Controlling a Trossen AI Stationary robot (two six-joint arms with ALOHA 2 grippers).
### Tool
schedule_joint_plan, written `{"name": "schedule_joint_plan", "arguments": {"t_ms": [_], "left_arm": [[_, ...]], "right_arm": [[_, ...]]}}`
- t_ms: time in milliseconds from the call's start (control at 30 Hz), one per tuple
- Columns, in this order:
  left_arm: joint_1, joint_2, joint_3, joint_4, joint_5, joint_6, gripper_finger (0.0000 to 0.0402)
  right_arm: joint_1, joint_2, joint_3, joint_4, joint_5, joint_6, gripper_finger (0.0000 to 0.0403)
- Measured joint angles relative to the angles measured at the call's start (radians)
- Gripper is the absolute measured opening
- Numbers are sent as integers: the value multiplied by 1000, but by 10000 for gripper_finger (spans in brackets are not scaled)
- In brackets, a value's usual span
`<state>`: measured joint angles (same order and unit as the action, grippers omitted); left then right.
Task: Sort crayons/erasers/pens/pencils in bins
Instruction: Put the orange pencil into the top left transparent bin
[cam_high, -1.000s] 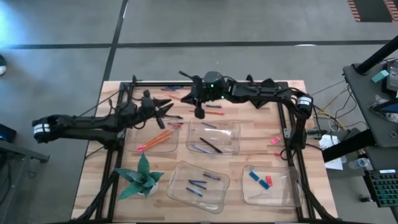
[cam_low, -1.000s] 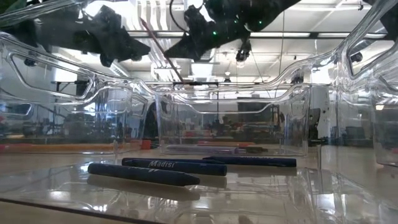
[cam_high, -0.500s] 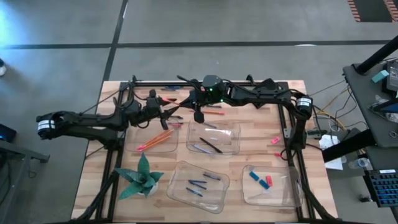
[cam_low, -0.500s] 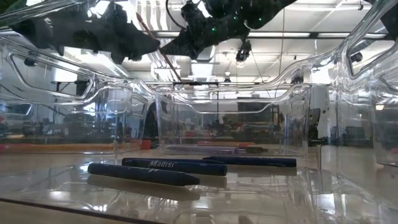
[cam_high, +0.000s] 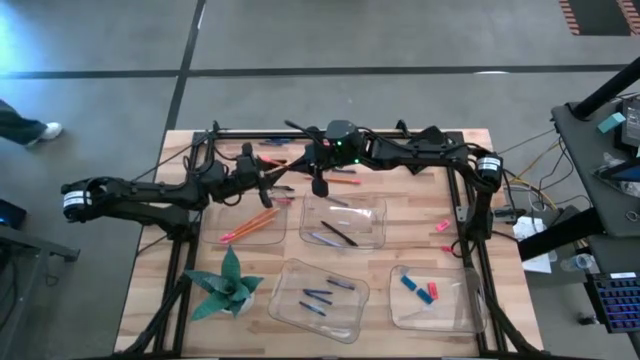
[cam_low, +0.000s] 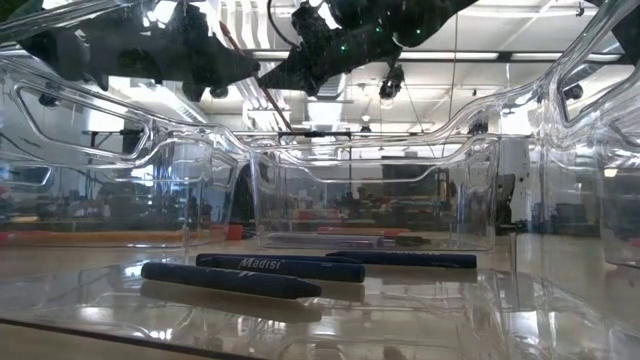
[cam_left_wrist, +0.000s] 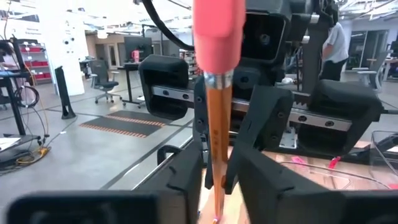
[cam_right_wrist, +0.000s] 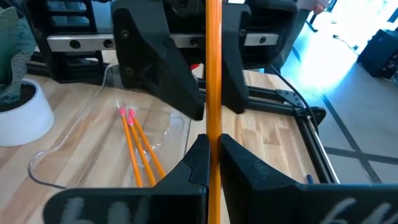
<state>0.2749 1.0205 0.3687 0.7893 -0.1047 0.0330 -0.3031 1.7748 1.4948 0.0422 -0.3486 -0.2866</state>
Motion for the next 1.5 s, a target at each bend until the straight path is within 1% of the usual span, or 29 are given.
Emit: {"name": "schedule_joint_plan", "arguments": {"t_ms": [100,133,333,433,500,567,667,733,767,833,933,1033,1133,1233,1300,1367,1433,1500], "left_arm": [[0,-1,0,0,2,-4,23],[0,-1,0,0,3,-7,14],[-1,-1,-1,4,3,-23,15],[-1,-1,-1,3,5,-27,12],[-1,-1,-1,7,5,-27,12],[0,-1,-1,6,1,-27,12],[0,-2,-1,1,1,-44,11],[0,-12,1,-37,16,-55,11],[0,-23,10,-82,30,-57,10],[0,-53,43,-211,69,-83,10],[-1,-83,127,-467,79,-106,10],[-1,-93,233,-744,81,-114,10],[-1,-102,359,-1051,83,-159,9],[-6,-101,466,-1307,91,-218,9],[-8,-99,515,-1424,127,-253,9],[-11,-101,541,-1489,143,-292,9],[-15,-104,546,-1475,148,-304,9],[-16,-105,549,-1426,148,-264,9]], "right_arm": [[0,0,0,-1,1,6,13],[0,0,0,0,0,3,13],[0,0,0,-7,-1,31,16],[0,0,2,-27,2,37,38],[-2,-3,20,-101,23,52,65],[-4,-9,58,-223,74,48,94],[-12,-39,146,-488,203,-5,134],[-22,-61,203,-626,277,-18,152],[-27,-70,224,-682,297,-15,159],[-43,-82,247,-750,305,1,168],[-74,-98,238,-812,306,17,172],[-116,-110,200,-828,305,37,168],[-166,-111,144,-822,308,68,161],[-206,-110,73,-794,310,81,154],[-225,-110,35,-767,307,87,149],[-238,-110,1,-742,307,104,145],[-243,-110,-29,-710,308,103,142],[-242,-110,-43,-686,307,94,139]]}}
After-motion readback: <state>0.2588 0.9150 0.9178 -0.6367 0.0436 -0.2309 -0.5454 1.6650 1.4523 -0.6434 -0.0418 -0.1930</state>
